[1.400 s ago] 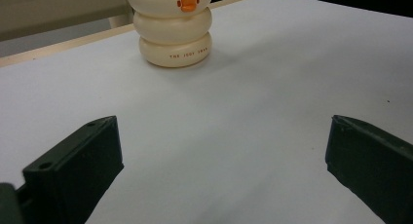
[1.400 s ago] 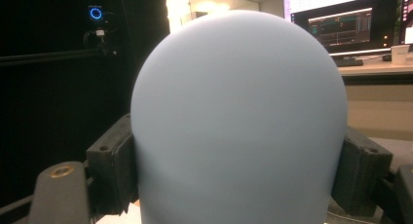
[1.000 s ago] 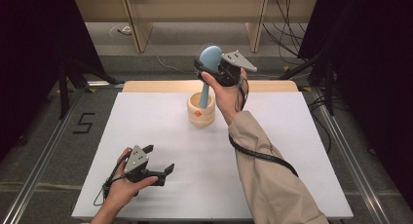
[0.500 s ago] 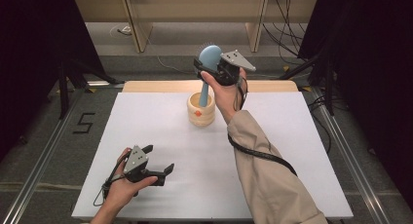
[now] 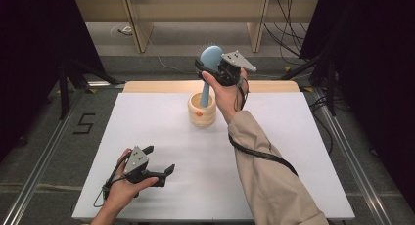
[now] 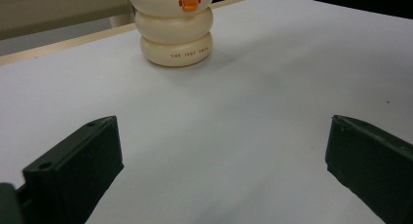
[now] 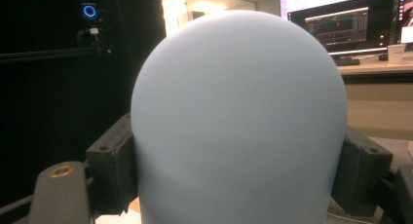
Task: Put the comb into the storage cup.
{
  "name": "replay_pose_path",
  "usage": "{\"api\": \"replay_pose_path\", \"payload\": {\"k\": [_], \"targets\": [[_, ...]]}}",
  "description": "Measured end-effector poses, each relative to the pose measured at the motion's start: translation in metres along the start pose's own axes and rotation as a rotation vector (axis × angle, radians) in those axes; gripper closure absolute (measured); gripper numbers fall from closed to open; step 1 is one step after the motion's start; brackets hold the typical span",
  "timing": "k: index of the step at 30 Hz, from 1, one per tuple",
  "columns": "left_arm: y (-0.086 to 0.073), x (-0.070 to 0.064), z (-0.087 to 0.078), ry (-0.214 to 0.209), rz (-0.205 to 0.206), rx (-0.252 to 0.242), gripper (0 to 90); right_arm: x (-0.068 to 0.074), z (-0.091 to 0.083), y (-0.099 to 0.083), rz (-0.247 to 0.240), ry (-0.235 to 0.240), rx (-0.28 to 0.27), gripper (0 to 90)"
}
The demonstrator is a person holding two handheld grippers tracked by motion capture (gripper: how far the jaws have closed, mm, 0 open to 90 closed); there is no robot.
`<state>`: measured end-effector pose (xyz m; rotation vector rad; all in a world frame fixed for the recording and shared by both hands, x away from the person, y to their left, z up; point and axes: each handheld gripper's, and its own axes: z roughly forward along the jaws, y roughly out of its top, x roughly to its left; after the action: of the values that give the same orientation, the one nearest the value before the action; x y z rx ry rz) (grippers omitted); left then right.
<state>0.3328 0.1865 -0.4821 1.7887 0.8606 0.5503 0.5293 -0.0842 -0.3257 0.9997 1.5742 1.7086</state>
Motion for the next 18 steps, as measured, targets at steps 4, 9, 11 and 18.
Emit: {"api": "replay_pose_path", "payload": {"k": [4, 9, 11, 18], "targets": [[0.0003, 0.0001, -0.0001, 0.001, 0.000, -0.001, 0.0, -0.0010, 0.0015, -0.0010, 0.002, -0.003, 0.000, 20.6], [0.0003, 0.0000, 0.0000, 0.000, 0.000, -0.001, 0.0, -0.0009, 0.0034, -0.0017, -0.001, -0.004, 0.003, 20.6], [0.0002, 0.0002, -0.0002, 0.001, 0.000, -0.001, 0.0, -0.0011, 0.0044, -0.0022, -0.004, -0.003, 0.002, 20.6], [0.0001, 0.0004, -0.0004, 0.002, -0.001, -0.001, 0.0, -0.0008, 0.0056, -0.0040, -0.008, -0.007, 0.004, 20.6]]}}
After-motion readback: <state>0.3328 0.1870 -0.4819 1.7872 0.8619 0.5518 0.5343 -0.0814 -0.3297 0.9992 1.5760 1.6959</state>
